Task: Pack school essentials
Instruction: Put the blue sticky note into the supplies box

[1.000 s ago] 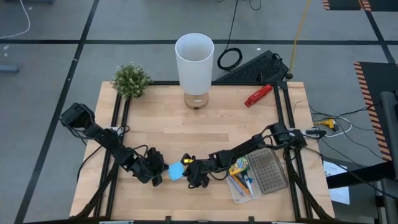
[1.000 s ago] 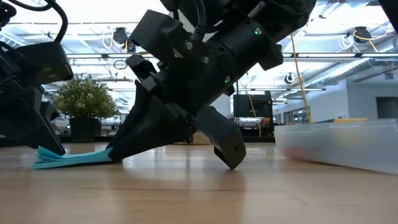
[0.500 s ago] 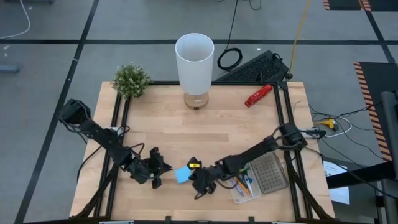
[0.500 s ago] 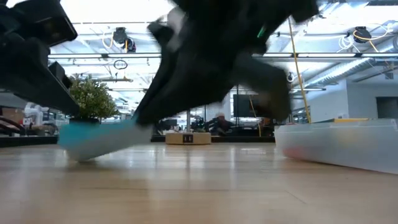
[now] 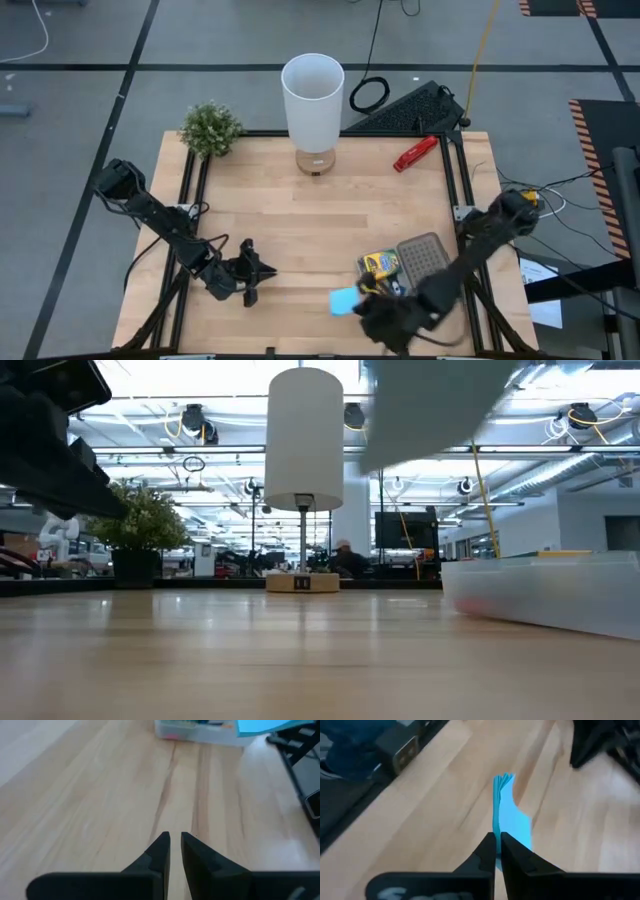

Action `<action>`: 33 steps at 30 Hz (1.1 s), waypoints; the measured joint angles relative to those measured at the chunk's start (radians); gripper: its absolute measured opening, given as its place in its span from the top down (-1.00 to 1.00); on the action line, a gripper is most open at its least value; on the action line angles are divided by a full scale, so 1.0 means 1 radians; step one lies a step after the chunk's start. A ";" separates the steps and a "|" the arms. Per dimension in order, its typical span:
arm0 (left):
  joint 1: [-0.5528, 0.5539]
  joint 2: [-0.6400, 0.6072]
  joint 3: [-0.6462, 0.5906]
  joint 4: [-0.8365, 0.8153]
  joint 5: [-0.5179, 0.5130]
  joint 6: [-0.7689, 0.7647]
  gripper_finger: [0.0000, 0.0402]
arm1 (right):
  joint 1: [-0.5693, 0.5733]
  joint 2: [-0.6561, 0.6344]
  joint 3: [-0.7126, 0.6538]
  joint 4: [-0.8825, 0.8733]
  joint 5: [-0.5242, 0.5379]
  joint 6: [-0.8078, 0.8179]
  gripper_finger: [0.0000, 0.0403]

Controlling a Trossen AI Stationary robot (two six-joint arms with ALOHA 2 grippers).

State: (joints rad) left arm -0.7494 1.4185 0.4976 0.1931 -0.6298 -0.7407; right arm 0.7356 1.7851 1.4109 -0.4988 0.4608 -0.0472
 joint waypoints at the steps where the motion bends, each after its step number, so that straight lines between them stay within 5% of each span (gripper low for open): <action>1: 0.000 0.000 0.000 0.013 0.000 0.007 0.77 | 0.027 -0.013 0.000 -0.037 0.019 0.054 0.98; 9: -0.004 0.000 0.000 0.087 -0.001 0.006 0.77 | 0.189 -0.043 0.000 -0.298 0.115 0.536 0.98; 18: -0.001 0.002 0.000 0.130 -0.001 0.014 0.77 | 0.216 -0.044 -0.079 -0.398 0.114 0.904 0.98; 33: 0.057 0.002 0.000 0.180 -0.012 0.073 0.77 | 0.211 -0.043 -0.218 -0.386 -0.020 0.951 0.85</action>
State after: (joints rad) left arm -0.6921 1.4208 0.4976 0.3733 -0.6418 -0.6681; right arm 0.9464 1.7416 1.1928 -0.8852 0.4408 0.9041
